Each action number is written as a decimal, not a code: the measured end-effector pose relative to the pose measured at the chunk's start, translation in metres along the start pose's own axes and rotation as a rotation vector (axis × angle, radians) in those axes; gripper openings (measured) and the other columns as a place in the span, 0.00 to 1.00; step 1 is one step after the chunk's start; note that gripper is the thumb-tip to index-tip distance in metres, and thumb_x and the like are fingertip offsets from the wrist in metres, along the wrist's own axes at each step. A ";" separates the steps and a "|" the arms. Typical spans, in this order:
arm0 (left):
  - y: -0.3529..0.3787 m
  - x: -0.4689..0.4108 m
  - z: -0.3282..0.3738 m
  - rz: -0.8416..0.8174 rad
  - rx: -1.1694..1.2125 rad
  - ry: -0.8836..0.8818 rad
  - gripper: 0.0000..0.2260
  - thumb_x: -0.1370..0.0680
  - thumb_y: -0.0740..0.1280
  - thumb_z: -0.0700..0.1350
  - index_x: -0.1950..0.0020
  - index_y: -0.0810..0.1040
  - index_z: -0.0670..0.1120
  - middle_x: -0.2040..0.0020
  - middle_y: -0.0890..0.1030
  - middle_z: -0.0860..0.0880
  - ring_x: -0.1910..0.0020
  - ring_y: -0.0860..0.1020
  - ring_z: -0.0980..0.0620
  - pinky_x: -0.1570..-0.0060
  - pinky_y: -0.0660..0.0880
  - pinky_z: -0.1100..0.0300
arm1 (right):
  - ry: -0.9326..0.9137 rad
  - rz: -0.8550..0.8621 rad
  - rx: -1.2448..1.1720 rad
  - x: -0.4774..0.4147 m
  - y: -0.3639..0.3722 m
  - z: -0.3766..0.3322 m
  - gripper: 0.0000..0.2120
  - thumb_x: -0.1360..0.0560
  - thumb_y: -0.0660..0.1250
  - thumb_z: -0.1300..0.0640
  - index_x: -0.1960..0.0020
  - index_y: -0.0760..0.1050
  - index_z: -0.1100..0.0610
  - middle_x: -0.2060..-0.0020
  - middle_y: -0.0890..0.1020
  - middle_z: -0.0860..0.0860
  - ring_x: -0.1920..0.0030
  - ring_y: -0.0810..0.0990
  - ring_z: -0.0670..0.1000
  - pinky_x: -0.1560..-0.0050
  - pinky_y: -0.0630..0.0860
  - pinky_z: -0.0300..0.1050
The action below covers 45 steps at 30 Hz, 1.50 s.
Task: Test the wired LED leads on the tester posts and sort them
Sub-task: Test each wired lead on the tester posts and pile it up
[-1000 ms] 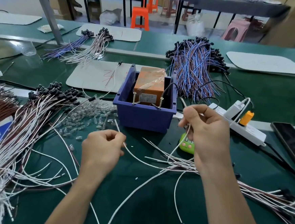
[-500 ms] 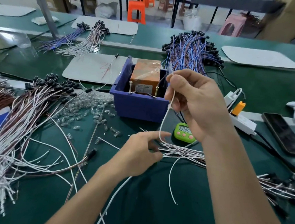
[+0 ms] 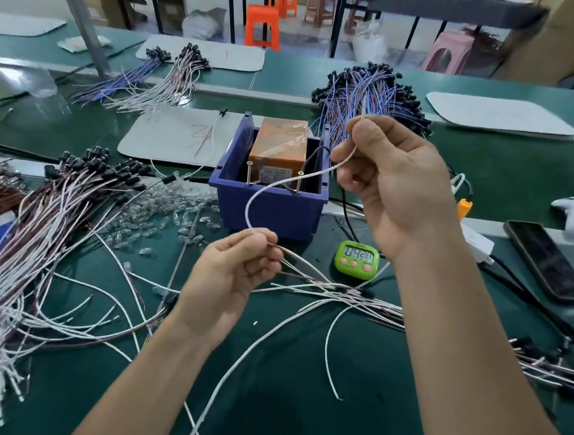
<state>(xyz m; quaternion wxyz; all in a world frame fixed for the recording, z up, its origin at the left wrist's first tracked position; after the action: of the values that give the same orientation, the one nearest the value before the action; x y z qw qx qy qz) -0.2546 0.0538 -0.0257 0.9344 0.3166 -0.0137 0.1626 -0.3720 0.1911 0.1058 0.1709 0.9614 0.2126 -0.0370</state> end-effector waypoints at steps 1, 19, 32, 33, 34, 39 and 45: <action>-0.005 0.001 0.002 0.008 0.058 -0.005 0.06 0.27 0.70 0.42 0.59 0.87 0.44 0.62 0.83 0.46 0.64 0.82 0.53 0.62 0.79 0.63 | -0.002 0.006 0.009 0.001 0.001 0.002 0.06 0.18 0.65 0.64 0.53 0.79 0.60 0.68 0.83 0.54 0.73 0.76 0.50 0.68 0.70 0.43; -0.041 0.008 0.003 0.001 -1.081 -0.022 0.13 0.32 0.76 0.49 0.49 0.86 0.61 0.55 0.87 0.58 0.56 0.85 0.59 0.51 0.79 0.66 | 0.001 0.038 0.094 0.005 0.015 0.012 0.03 0.19 0.66 0.65 0.49 0.78 0.64 0.67 0.83 0.57 0.73 0.77 0.52 0.69 0.72 0.44; -0.046 0.008 0.009 -0.007 -0.197 0.001 0.11 0.23 0.64 0.46 0.61 0.84 0.46 0.61 0.82 0.44 0.60 0.82 0.49 0.54 0.80 0.57 | 0.093 -0.010 0.048 0.013 0.004 0.028 0.07 0.18 0.64 0.63 0.54 0.78 0.59 0.65 0.85 0.55 0.70 0.83 0.50 0.67 0.78 0.40; -0.046 0.008 0.010 -0.011 -0.177 0.014 0.13 0.22 0.63 0.46 0.63 0.82 0.46 0.61 0.81 0.44 0.59 0.80 0.49 0.51 0.79 0.55 | 0.102 -0.021 0.083 0.016 0.005 0.032 0.08 0.18 0.64 0.64 0.54 0.78 0.59 0.65 0.85 0.55 0.70 0.83 0.51 0.68 0.77 0.39; -0.046 0.008 0.010 -0.004 -0.148 0.024 0.14 0.21 0.61 0.46 0.65 0.80 0.47 0.61 0.80 0.45 0.58 0.79 0.49 0.46 0.77 0.52 | 0.113 -0.032 0.124 0.019 0.007 0.036 0.08 0.18 0.64 0.64 0.56 0.78 0.58 0.65 0.85 0.55 0.69 0.83 0.51 0.68 0.77 0.39; -0.046 0.008 0.012 0.073 0.139 -0.015 0.18 0.17 0.58 0.46 0.66 0.75 0.47 0.60 0.80 0.46 0.61 0.80 0.50 0.40 0.79 0.41 | 0.190 -0.120 0.275 0.039 0.026 0.073 0.11 0.19 0.65 0.66 0.59 0.78 0.57 0.64 0.87 0.55 0.64 0.82 0.52 0.64 0.77 0.39; -0.065 0.022 0.042 0.281 0.256 0.233 0.16 0.18 0.60 0.46 0.67 0.71 0.49 0.69 0.67 0.52 0.70 0.65 0.53 0.62 0.70 0.61 | 0.314 -0.257 0.326 0.061 0.044 0.113 0.07 0.21 0.69 0.61 0.56 0.82 0.55 0.60 0.87 0.55 0.64 0.84 0.50 0.61 0.79 0.40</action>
<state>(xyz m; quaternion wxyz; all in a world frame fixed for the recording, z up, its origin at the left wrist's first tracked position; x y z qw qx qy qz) -0.2105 -0.0131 -0.0279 0.8500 0.4067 0.0713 0.3271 -0.2978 0.1395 0.0049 -0.0274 0.9353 0.3482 0.0576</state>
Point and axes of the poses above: each hand's wrist, its own x-axis away from the middle knuckle, its own y-axis out of the palm, z = x × y, the point moved 7 cm from there along -x, towards the middle knuckle
